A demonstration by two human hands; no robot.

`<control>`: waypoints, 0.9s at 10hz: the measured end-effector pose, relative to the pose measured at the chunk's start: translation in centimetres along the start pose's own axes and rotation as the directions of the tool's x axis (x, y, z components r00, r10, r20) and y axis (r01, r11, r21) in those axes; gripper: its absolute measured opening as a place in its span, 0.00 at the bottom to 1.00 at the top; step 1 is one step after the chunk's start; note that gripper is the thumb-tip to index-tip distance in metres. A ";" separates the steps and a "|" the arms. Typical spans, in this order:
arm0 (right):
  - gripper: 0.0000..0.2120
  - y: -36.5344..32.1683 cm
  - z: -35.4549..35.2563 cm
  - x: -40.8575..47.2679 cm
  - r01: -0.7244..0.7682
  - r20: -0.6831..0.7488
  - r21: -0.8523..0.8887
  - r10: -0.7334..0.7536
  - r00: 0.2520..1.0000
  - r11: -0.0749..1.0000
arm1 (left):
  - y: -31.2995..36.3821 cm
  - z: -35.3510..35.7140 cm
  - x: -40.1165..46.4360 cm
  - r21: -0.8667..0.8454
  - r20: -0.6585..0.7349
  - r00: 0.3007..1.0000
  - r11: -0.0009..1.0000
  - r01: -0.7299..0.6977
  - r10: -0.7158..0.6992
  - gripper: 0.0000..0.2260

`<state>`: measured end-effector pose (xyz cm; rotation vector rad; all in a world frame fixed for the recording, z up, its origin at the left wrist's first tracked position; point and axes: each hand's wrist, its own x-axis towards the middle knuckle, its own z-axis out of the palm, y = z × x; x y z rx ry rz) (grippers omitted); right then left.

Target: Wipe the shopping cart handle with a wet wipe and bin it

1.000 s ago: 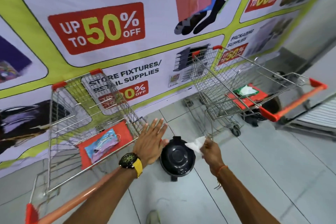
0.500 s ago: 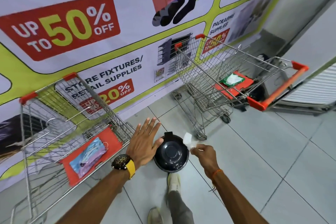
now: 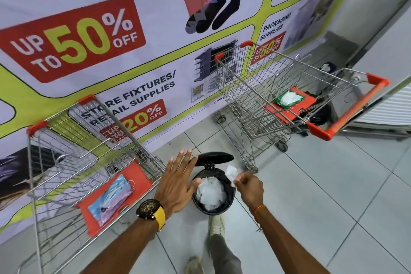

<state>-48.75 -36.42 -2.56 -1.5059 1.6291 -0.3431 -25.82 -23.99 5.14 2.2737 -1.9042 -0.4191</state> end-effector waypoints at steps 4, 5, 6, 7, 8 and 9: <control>0.17 1.3 0.5 0.6 0.095 0.283 -0.133 -0.054 0.957 0.987 | -0.1 0.3 -0.2 0.015 -0.035 0.999 1.000 -0.005 0.005 0.30; 0.17 0.6 -0.1 -0.1 0.093 0.285 -0.126 -0.053 0.957 0.988 | 0.0 0.2 -0.2 0.079 -0.028 1.000 0.997 -0.006 0.008 0.30; 0.17 -1.1 -0.7 -1.0 0.153 0.305 -0.125 -0.109 0.946 0.980 | 0.1 0.0 -0.4 0.133 -0.017 1.000 0.991 -0.024 0.026 0.29; 0.17 -3.7 -1.5 -2.1 0.214 0.301 -0.122 -0.169 0.939 0.969 | 0.5 -0.9 -0.8 0.146 -0.012 0.999 0.989 -0.031 0.033 0.29; 0.19 -6.1 -2.1 -3.7 0.329 0.245 -0.157 -0.286 0.926 0.931 | 1.0 -2.4 -1.5 0.153 -0.071 0.997 0.988 -0.024 0.035 0.29; 0.20 -8.9 -2.6 -5.0 0.453 0.221 -0.192 -0.411 0.884 0.871 | 1.4 -4.6 -2.2 0.145 -0.133 0.991 0.989 0.002 0.017 0.29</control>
